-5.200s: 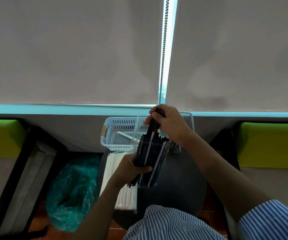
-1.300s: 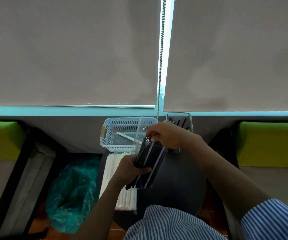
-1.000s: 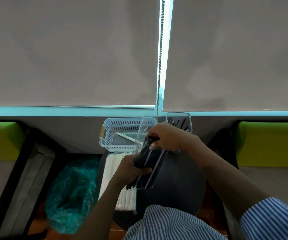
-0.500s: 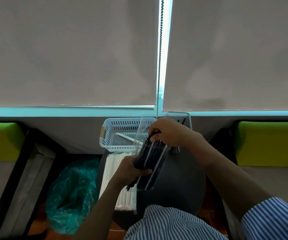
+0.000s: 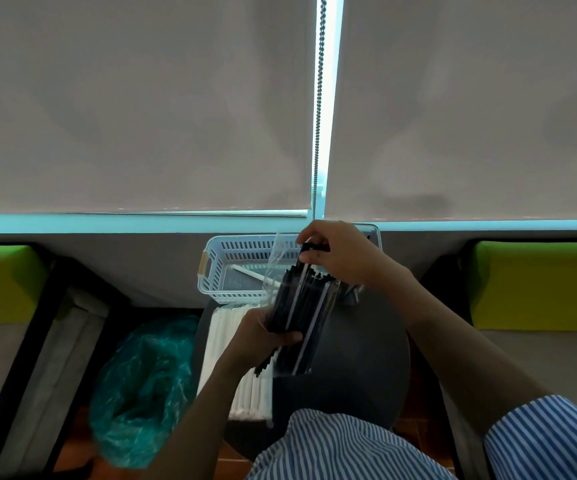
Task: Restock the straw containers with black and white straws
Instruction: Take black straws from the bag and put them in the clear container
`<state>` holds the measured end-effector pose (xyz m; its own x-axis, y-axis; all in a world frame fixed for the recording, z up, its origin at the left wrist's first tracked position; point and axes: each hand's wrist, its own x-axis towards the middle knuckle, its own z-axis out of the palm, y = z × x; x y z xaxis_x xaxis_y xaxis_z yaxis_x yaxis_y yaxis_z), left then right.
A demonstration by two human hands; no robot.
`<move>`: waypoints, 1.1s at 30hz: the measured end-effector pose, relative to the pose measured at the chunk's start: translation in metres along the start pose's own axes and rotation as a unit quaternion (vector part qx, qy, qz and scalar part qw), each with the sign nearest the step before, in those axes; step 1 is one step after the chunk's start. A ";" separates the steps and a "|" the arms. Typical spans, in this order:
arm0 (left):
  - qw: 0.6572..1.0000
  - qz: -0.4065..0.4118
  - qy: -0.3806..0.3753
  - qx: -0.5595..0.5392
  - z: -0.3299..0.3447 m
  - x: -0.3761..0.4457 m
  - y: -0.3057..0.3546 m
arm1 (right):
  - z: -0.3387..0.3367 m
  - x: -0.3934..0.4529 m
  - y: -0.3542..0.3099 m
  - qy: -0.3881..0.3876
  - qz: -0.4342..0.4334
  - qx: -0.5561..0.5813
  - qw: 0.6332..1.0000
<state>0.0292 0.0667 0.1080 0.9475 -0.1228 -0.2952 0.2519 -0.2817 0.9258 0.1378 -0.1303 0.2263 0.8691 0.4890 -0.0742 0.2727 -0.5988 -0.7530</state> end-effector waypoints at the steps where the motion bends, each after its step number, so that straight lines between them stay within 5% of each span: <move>1: 1.000 0.006 0.001 0.001 0.000 0.000 0.002 | 0.003 -0.002 0.002 0.006 0.008 0.009 1.000; 23: 1.000 0.011 -0.006 -0.021 0.005 0.005 0.003 | 0.025 -0.004 -0.005 0.149 0.047 0.201 0.967; 28: 1.000 0.014 0.005 -0.013 0.007 0.008 0.005 | 0.026 -0.005 -0.002 0.090 0.093 0.253 0.959; 33: 1.000 0.019 -0.002 -0.005 0.007 0.009 0.005 | 0.019 -0.010 -0.003 0.077 0.068 0.142 0.985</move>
<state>0.0378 0.0574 0.1086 0.9558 -0.1362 -0.2607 0.2180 -0.2674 0.9386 0.1207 -0.1210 0.2167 0.9481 0.3010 -0.1028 0.0425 -0.4400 -0.8970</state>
